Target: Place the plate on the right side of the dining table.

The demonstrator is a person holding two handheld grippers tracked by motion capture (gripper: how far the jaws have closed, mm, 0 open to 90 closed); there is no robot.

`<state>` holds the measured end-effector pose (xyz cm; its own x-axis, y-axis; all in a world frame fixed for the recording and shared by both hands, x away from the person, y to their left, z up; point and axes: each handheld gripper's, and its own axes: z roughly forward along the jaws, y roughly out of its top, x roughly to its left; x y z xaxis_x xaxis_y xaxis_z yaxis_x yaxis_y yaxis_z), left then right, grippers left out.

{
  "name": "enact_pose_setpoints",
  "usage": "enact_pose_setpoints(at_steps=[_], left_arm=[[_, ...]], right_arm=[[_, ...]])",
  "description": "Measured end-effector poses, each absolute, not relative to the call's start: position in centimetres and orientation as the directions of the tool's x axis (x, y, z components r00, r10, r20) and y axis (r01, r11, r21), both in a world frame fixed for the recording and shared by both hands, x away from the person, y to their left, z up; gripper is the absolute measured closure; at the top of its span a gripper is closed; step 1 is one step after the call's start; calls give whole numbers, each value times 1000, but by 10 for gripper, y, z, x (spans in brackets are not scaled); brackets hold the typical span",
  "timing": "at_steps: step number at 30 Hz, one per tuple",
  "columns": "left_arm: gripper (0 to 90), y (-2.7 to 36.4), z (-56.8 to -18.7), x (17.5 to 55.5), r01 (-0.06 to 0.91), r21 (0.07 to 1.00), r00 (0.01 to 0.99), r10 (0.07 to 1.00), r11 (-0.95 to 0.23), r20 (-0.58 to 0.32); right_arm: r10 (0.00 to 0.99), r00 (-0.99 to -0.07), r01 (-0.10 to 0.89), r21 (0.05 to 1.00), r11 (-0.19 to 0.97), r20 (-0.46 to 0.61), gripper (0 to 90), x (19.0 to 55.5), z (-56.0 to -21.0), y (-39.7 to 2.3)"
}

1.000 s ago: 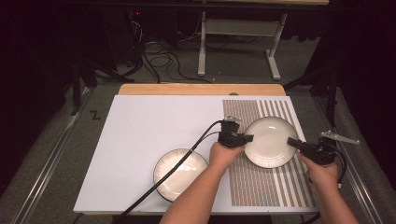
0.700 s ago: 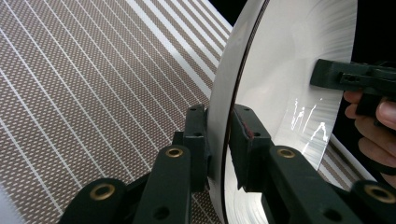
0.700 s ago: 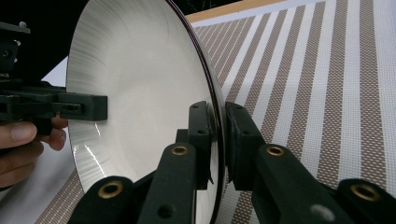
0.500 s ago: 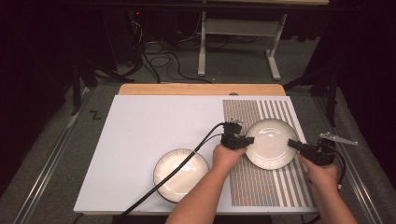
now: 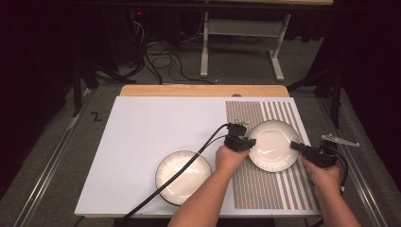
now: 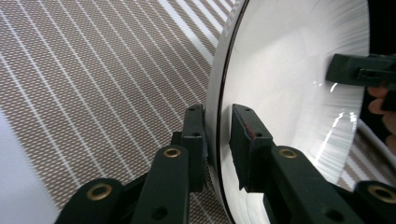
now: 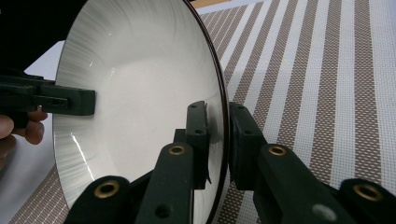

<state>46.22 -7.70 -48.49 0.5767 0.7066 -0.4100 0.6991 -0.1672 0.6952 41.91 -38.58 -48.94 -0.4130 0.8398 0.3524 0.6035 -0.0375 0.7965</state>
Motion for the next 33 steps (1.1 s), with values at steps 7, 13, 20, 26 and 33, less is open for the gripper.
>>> enact_pose_setpoints(at_steps=[7, 13, 20, 26, 33], left_arm=[[611, -78, -487, 463, 711, 684, 565, 709, -161, -421], [437, -74, -475, 457, 648, 743, 594, 721, -168, -356], [317, -55, -454, 447, 588, 788, 636, 706, -183, -311], [235, -46, -450, 435, 547, 808, 684, 674, -219, -280], [4, -29, -443, 415, 484, 839, 708, 674, -247, -210]], right_arm=[[829, -426, 603, 797, -38, 361, 842, 421, -491, -387], [840, -410, 617, 787, -32, 355, 836, 422, -492, -386], [849, -407, 610, 792, -21, 337, 837, 421, -489, -383], [856, -393, 617, 787, -25, 335, 836, 420, -488, -382], [867, -377, 616, 788, -28, 326, 836, 418, -487, -379]])
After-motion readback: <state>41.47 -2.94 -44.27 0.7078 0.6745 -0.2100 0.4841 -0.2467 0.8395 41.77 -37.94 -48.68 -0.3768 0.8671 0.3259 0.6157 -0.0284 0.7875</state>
